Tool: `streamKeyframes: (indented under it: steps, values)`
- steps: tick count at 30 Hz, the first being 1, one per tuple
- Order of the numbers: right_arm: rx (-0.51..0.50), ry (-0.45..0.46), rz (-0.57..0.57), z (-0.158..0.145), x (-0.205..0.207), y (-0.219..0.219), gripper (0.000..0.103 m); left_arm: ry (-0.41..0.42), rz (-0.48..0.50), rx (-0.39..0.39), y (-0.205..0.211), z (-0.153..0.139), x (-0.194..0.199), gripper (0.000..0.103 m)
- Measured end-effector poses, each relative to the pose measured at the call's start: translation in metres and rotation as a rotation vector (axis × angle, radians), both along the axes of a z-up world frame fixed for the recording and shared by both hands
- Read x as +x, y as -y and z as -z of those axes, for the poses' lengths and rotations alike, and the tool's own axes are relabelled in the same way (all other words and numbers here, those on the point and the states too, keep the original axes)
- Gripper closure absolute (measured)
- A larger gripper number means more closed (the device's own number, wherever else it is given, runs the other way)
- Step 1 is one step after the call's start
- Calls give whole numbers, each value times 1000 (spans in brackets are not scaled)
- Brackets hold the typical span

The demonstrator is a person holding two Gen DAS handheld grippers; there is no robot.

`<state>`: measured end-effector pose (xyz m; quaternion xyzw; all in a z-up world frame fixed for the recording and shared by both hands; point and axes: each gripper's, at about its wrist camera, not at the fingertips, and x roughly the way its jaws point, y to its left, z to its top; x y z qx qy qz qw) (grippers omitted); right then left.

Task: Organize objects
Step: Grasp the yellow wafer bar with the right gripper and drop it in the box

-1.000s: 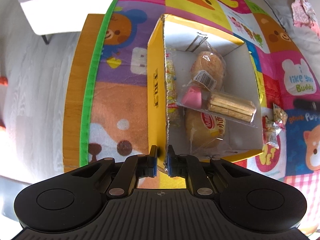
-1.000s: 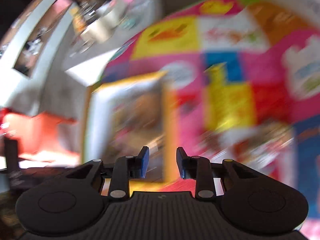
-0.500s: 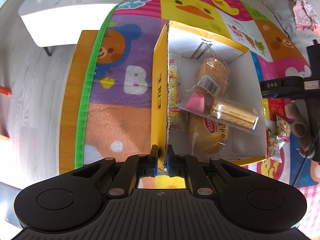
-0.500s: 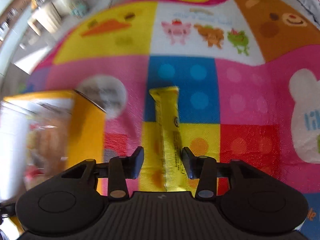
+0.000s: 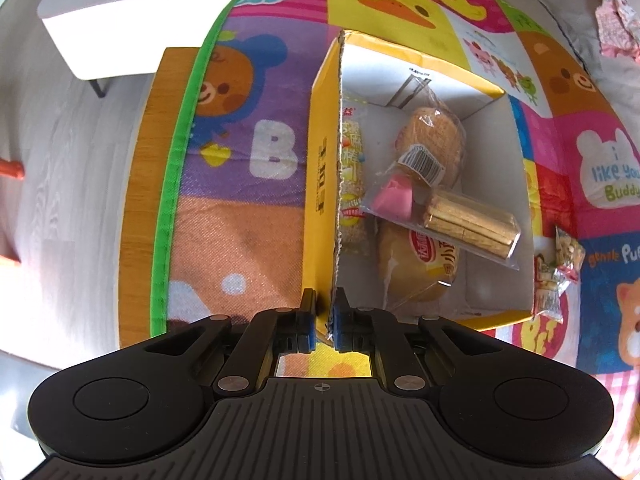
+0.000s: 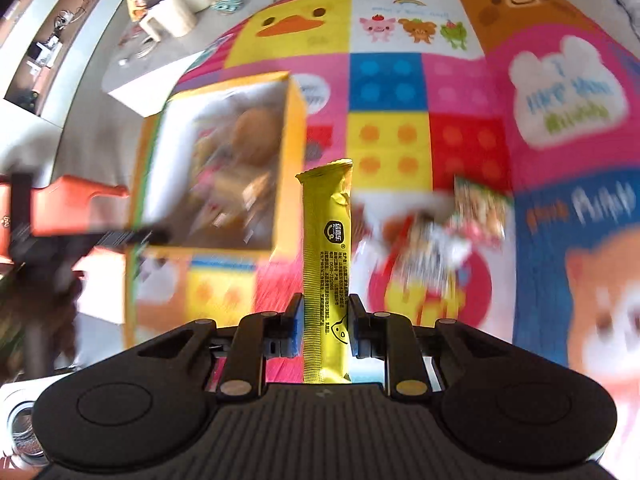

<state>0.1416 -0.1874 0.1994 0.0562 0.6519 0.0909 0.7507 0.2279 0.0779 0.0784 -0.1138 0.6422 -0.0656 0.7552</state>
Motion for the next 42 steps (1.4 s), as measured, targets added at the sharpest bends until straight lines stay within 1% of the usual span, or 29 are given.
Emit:
streamKeyframes:
  steps: [2,6,10,14,19,23,28,31,34,35,37,40,42]
  values:
    - [10,-9,22,-19,-22,-6,82,-7,-3,0,0,0,0,93]
    - [41,-3,41,-48,-51,-25,82,-28,-1,0,0,0,0,93]
    - [49,14,39,-65,-66,-47,82,-27,41,14,4,0,-2,93]
    - [41,23,42,-74,-73,-64,82,-24,54,8,3,0,-5,93]
    - [53,21,63,-76,-68,-77,82,-24,75,5,4,0,-7,93]
    - [73,37,70,-76,-55,-89,82,-25,66,-11,1,1,-7,93]
    - [101,103,57,-83,-24,-112,82,-28,61,-25,-1,2,-8,93]
    - [117,168,62,-85,5,-127,82,-28,62,-22,-1,1,-7,93]
    - [129,224,75,-81,32,-139,76,-29,63,-18,0,1,-8,93]
    - [130,230,81,-78,40,-141,70,-29,63,-19,0,1,-8,93]
    - [136,220,106,-70,46,-138,69,-27,60,-21,-1,1,-8,93]
    - [161,199,139,-62,37,-120,67,-29,40,-27,-3,1,-10,93]
    - [135,188,152,-54,21,-102,53,-32,30,-25,-3,1,-10,93]
